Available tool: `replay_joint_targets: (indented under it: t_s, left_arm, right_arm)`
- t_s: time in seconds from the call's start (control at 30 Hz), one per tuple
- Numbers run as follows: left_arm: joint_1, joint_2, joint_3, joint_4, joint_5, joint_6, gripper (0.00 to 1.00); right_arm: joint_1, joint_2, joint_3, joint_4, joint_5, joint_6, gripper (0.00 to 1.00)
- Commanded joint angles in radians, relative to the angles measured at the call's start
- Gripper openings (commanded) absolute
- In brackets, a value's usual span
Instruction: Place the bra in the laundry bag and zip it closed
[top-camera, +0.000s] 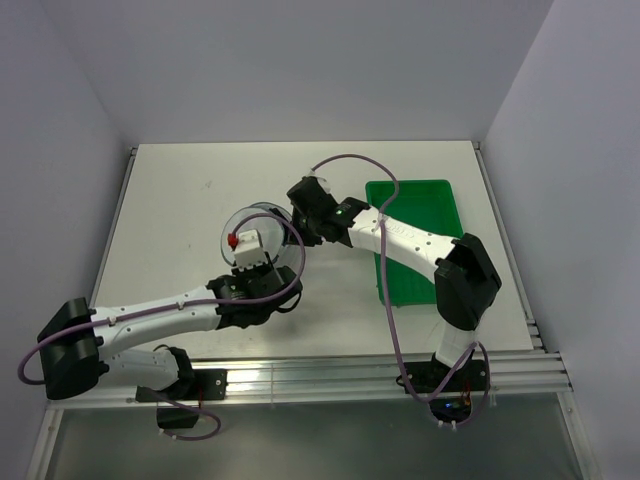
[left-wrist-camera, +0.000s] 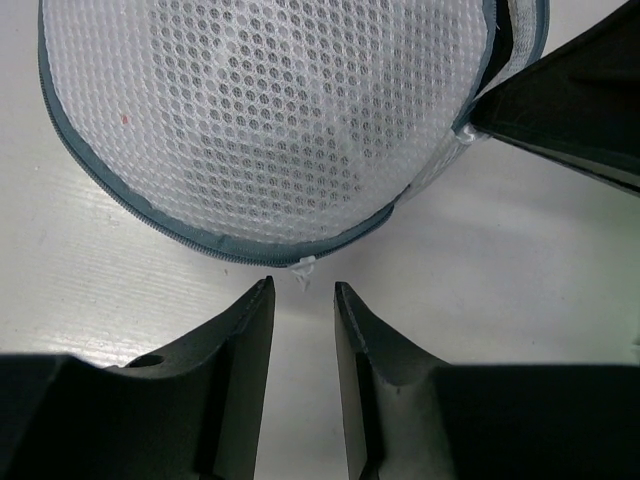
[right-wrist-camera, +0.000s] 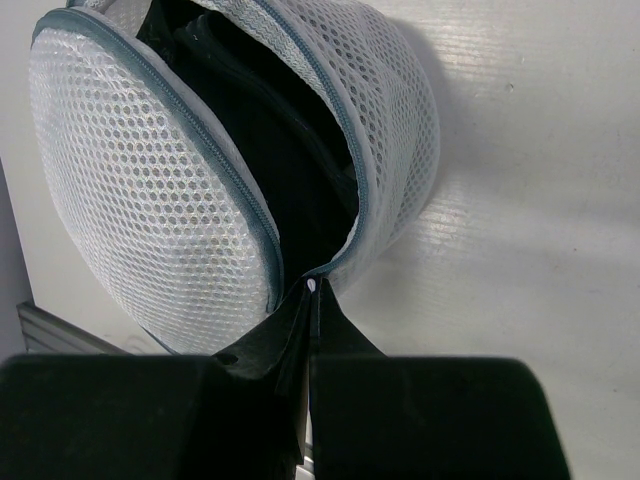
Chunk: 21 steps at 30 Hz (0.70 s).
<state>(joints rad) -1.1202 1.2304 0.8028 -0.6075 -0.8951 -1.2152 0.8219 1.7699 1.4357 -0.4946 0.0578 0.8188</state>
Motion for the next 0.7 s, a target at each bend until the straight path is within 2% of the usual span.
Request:
replay_joint_targets:
  t_s: [0.0, 0.67]
  left_arm:
    - [0.013, 0.009, 0.024, 0.044, -0.011, 0.029, 0.37]
    - [0.074, 0.030, -0.013, 0.109, 0.058, 0.085, 0.31]
  right_arm:
    - [-0.004, -0.036, 0.022, 0.013, -0.007, 0.006, 0.00]
    - [-0.004, -0.032, 0.017, 0.022, -0.010, 0.010, 0.00]
